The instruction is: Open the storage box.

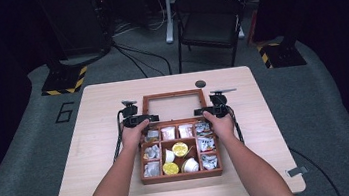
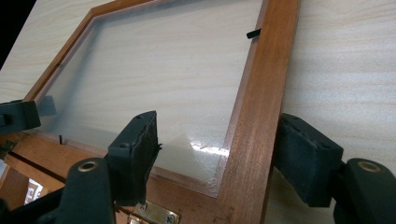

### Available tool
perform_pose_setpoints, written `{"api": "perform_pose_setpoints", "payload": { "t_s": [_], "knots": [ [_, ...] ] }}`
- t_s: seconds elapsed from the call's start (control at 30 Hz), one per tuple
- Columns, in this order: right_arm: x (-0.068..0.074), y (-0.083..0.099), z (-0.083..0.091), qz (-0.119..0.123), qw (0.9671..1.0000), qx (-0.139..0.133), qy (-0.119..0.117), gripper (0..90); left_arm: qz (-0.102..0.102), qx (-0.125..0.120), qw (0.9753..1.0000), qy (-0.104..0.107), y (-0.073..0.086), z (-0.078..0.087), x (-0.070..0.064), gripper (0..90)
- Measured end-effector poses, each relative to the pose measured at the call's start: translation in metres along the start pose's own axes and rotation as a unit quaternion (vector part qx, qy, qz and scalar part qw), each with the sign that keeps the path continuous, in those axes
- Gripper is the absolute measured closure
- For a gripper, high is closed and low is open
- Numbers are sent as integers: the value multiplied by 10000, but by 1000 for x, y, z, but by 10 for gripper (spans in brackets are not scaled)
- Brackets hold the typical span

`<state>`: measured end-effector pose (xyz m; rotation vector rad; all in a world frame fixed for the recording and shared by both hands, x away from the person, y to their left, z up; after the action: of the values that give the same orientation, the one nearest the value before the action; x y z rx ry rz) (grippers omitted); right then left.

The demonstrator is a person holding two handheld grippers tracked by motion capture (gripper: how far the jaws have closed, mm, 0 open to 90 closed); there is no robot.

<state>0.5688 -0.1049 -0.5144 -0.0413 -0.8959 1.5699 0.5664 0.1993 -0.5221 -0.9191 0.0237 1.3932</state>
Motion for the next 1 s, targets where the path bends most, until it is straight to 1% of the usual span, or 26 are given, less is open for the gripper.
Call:
{"api": "perform_pose_setpoints", "payload": {
  "t_s": [0.03,0.07,0.1,0.13,0.2,0.27,0.3,0.33,0.37,0.43,0.47,0.53,0.57,0.6,0.63,0.67,0.7,0.77,0.8,0.87,0.9,0.93,0.97,1.0],
  "knots": [
    [0,0,1,16,10000,-4,13,322,-59,30,10000,-14,0,1,1,259],
    [1,0,1,49,10000,-23,36,325,-41,-18,10000,-61,-1,2,1,261],
    [1,0,2,61,10000,-30,55,330,-63,2,9999,-88,-1,4,2,265],
    [0,0,4,137,9999,-23,80,331,-35,-19,9999,-92,-1,6,3,266],
    [0,0,7,212,9996,-46,158,350,-64,-13,9999,-83,-1,9,5,266],
    [0,-2,12,177,9996,-155,149,351,-51,-43,9999,-80,-1,13,4,271],
    [1,-3,16,140,9997,-167,131,353,-37,-88,9999,-77,-2,14,3,272],
    [1,-4,19,171,9995,-224,120,354,-60,-115,9999,-63,-2,17,2,275],
    [2,-4,23,210,9994,-246,106,354,-122,-75,9999,-40,-2,20,2,280],
    [4,-5,29,363,9988,-305,134,356,-128,-142,9998,-25,-3,24,-1,289],
    [6,-4,31,398,9987,-293,148,356,-137,-187,9997,-6,-3,27,-3,294],
    [9,-3,36,575,9978,-305,149,364,-211,-227,9995,25,-4,31,-5,307],
    [11,-3,38,591,9977,-276,166,365,-237,-217,9995,11,-3,34,-7,313],
    [13,-2,41,645,9974,-301,146,367,-306,-219,9993,-21,-3,36,-9,315],
    [15,-1,43,652,9973,-316,105,368,-317,-235,9992,-19,-2,38,-11,315],
    [17,1,45,691,9970,-342,48,368,-382,-225,9990,12,-2,41,-13,316],
    [20,4,48,653,9974,-303,23,370,-384,-230,9990,30,-1,43,-15,316],
    [24,8,51,829,9961,-286,29,370,-469,-217,9987,1,0,50,-18,321],
    [26,11,54,961,9949,-323,-3,370,-531,-234,9983,19,1,52,-18,323],
    [30,15,59,1070,9937,-338,-40,370,-471,-321,9983,101,2,57,-21,325],
    [31,16,61,1167,9923,-402,-62,370,-483,-354,9981,170,3,61,-21,331],
    [34,19,64,1174,9923,-391,-68,370,-416,-414,9980,226,4,63,-22,337],
    [35,22,66,1237,9915,-396,-79,370,-413,-379,9981,239,6,65,-22,337],
    [36,24,68,1278,9910,-386,-83,369,-429,-395,9980,228,7,67,-22,337]
  ]
}}
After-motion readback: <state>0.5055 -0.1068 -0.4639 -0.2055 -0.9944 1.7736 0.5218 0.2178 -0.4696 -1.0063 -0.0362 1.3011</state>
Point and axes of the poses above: each handheld gripper's, and its own axes: z roughly backward along the jaws, y roughly out of its underside, x roughly to its left, the point moved 3 cm from there along -z, roughly forward along the jaws
